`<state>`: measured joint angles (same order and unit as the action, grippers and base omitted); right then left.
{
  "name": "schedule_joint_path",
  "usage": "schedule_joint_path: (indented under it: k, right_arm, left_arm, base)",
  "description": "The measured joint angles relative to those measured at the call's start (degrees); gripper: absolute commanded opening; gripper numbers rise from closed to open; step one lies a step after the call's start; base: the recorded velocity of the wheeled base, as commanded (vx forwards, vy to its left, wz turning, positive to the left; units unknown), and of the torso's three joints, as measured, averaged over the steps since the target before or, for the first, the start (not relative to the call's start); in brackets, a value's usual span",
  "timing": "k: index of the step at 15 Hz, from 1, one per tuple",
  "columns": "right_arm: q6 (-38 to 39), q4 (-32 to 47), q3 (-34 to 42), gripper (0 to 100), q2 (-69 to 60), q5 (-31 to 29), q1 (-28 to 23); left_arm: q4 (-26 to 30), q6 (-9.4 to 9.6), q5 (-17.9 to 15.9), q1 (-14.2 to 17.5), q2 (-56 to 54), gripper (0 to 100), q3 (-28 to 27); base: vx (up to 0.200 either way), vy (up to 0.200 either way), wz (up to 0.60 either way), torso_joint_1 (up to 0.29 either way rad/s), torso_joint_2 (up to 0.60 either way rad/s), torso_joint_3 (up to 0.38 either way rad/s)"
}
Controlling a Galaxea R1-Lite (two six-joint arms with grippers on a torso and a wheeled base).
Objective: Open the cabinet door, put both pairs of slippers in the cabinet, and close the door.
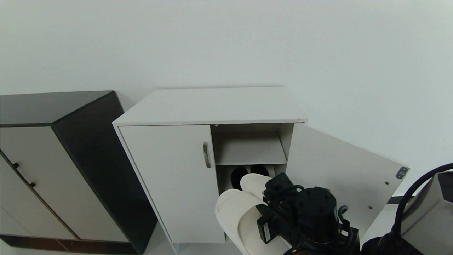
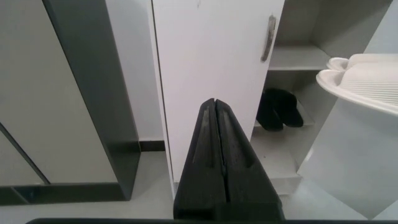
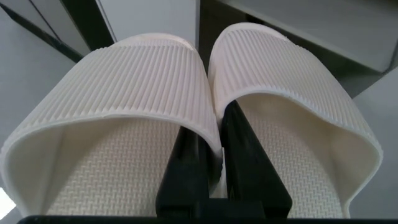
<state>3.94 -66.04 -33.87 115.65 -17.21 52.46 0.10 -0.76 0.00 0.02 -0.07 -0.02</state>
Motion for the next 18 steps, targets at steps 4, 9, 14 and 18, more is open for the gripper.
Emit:
schedule_joint_path:
  k: [4,9,14,18]
  right_arm:
    - [-0.1,-4.7,0.0,0,2.7,-0.1,-1.0]
    - [-0.1,-5.6,0.0,0,5.0,-0.2,-1.3]
    - [-0.1,-6.5,0.0,0,6.0,-0.2,-1.7]
    - [-0.2,-9.2,0.0,0,7.6,-0.2,-2.0]
  left_arm:
    - [0.0,0.00,0.0,0.1,0.0,0,0.0]
    - [0.0,0.00,0.1,0.0,0.0,0,0.0]
    - [0.0,0.00,0.1,0.0,0.0,0,0.0]
    - [0.0,0.00,0.0,0.0,0.0,0,0.0]
  base:
    - [0.000,0.000,0.00,-0.172,0.48,0.317]
    - [0.000,0.000,0.00,-0.137,0.47,0.330]
    - [0.000,0.000,0.00,-0.093,0.45,0.359]
    - [0.000,0.000,0.00,-0.027,0.39,0.354]
